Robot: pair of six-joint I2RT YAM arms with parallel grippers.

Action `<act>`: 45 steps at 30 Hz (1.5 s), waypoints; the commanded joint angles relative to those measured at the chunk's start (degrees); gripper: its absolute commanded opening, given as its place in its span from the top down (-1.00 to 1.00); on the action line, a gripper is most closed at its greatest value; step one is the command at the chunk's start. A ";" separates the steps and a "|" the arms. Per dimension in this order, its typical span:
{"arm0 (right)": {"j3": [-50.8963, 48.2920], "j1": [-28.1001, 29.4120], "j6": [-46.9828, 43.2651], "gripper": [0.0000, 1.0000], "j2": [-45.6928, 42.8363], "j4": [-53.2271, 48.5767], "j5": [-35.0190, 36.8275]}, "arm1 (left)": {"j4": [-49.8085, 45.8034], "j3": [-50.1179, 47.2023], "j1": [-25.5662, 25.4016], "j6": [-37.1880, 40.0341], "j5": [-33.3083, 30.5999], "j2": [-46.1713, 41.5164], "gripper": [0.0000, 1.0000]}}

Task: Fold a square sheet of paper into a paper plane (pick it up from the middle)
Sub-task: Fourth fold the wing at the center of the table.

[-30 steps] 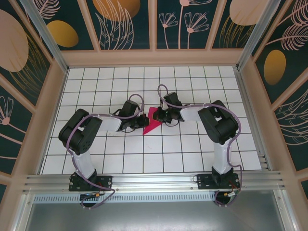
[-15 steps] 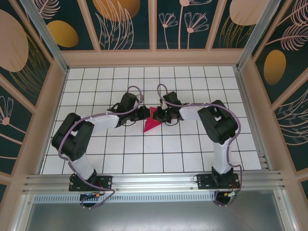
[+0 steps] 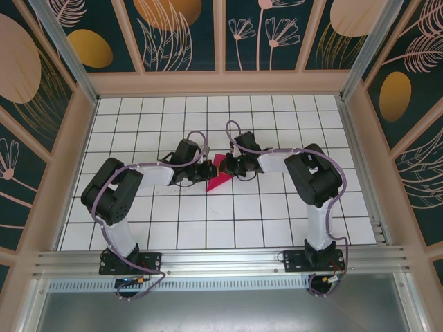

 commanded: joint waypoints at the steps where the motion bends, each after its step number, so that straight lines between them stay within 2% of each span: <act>1: -0.55 -0.17 -0.29 1.00 4.34 -6.38 6.52 | 1.60 -1.86 0.14 -0.56 1.75 1.01 0.94; 22: -0.38 -0.16 -0.10 1.00 5.14 -6.92 6.69 | 0.55 -7.00 -0.42 -0.78 -1.01 0.83 0.95; 33: -0.27 -0.21 -0.12 1.00 5.62 -6.97 6.52 | 3.06 -9.06 -1.31 -0.94 0.67 -7.61 0.92; 45: -0.02 -0.21 -0.32 1.00 6.11 -7.44 6.68 | 2.54 -11.98 -1.82 -1.65 -0.66 -6.07 0.93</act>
